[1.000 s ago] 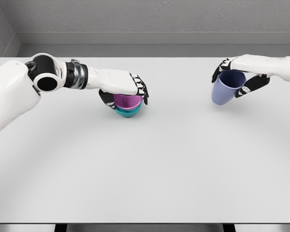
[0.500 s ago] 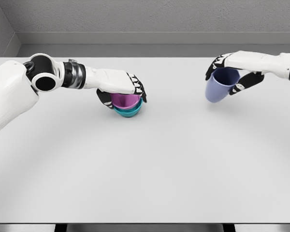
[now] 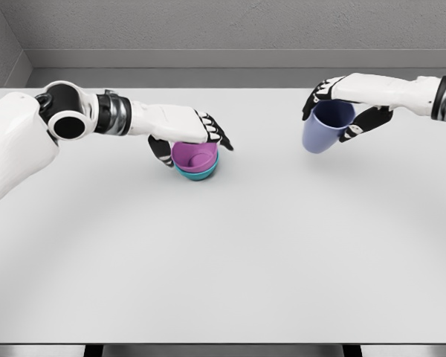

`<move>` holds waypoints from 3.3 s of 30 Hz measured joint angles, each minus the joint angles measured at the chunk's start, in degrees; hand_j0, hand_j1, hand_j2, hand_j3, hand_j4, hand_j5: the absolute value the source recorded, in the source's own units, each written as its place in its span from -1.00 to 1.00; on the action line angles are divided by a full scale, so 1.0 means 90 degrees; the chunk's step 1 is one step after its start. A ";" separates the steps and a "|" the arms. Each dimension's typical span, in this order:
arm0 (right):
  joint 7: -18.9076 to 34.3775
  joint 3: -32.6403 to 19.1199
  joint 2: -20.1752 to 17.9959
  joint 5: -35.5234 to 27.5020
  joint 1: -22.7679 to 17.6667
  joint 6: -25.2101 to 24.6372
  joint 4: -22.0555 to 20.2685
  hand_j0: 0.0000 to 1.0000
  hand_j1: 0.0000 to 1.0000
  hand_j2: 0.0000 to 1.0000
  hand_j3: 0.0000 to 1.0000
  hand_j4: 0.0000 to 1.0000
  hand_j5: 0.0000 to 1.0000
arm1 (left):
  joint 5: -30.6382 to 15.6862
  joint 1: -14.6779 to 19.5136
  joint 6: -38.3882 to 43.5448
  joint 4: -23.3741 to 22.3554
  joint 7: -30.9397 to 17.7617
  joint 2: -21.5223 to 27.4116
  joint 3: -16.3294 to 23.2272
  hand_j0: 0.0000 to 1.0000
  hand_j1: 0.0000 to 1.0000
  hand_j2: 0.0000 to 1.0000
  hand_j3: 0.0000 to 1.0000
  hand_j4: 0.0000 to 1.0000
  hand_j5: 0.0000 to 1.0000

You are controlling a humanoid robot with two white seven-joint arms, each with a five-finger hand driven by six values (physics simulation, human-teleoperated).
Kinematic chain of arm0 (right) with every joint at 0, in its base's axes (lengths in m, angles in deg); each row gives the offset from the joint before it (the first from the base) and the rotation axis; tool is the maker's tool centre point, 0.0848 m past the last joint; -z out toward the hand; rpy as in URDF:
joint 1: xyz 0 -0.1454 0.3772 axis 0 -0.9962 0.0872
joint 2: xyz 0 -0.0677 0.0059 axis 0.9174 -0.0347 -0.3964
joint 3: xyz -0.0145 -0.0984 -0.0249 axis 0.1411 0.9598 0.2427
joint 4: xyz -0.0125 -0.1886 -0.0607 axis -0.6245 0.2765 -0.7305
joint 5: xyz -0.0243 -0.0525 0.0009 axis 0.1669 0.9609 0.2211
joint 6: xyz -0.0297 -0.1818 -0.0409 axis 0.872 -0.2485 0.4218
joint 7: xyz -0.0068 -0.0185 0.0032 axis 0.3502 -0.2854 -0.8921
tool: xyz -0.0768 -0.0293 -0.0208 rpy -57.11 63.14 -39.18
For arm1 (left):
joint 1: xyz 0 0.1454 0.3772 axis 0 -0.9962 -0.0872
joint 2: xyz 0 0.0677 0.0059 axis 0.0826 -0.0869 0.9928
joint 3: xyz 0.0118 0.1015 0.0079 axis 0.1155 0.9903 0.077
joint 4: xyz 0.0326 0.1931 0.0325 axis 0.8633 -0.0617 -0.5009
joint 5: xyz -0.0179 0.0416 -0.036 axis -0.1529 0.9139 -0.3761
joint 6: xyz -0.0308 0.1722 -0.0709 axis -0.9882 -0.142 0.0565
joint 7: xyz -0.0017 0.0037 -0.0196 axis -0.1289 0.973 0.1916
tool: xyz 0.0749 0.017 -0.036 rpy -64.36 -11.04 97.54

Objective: Stacking bowl and cup with both arms

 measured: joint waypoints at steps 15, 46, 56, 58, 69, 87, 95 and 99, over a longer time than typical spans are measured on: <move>-0.0001 0.0116 0.0442 0.0113 0.0322 0.0010 -0.0007 0.23 0.23 0.23 0.23 0.23 0.23 | -0.0955 -0.0820 -0.0009 0.1364 0.0000 0.1761 -0.0945 1.00 1.00 1.00 1.00 1.00 1.00; 0.0001 0.0148 0.1254 0.0215 0.0703 0.0020 -0.0626 0.23 0.23 0.23 0.23 0.23 0.23 | -0.1156 -0.5410 0.0005 0.1111 0.1435 0.0911 -0.6395 1.00 1.00 1.00 1.00 1.00 1.00; 0.0001 0.0285 0.1542 0.0231 0.0840 0.0029 -0.0649 0.24 0.24 0.24 0.24 0.24 0.24 | -0.1154 -0.5410 0.0005 0.1129 0.1428 0.0712 -0.6410 1.00 1.00 1.00 1.00 1.00 1.00; 0.0001 0.0301 0.1624 0.0267 0.0840 0.0029 -0.0649 0.24 0.24 0.24 0.24 0.24 0.24 | -0.1155 -0.5410 0.0005 0.1135 0.1427 0.0700 -0.6410 1.00 1.00 1.00 1.00 1.00 1.00; 0.0001 0.0354 0.1985 0.0439 0.0850 0.0024 -0.0612 0.24 0.24 0.24 0.24 0.24 0.24 | -0.1153 -0.5391 0.0005 0.1134 0.1427 0.0679 -0.6411 1.00 1.00 1.00 1.00 1.00 1.00; 0.0001 0.0547 0.2490 0.0804 0.0889 0.0011 -0.0036 0.24 0.24 0.24 0.24 0.24 0.24 | -0.1153 -0.5371 0.0005 0.1132 0.1422 0.0548 -0.6411 1.00 1.00 1.00 1.00 1.00 1.00; 0.0001 0.0619 0.2677 0.0897 0.0918 0.0018 0.0177 0.24 0.24 0.24 0.24 0.24 0.24 | -0.1153 -0.5371 0.0005 0.1138 0.1420 0.0541 -0.6410 1.00 1.00 1.00 1.00 1.00 1.00; 0.0001 0.0721 0.2815 0.0978 0.0918 0.0019 0.0423 0.24 0.24 0.24 0.24 0.24 0.24 | -0.1153 -0.5371 0.0005 0.1141 0.1419 0.0538 -0.6408 1.00 1.00 1.00 1.00 1.00 1.00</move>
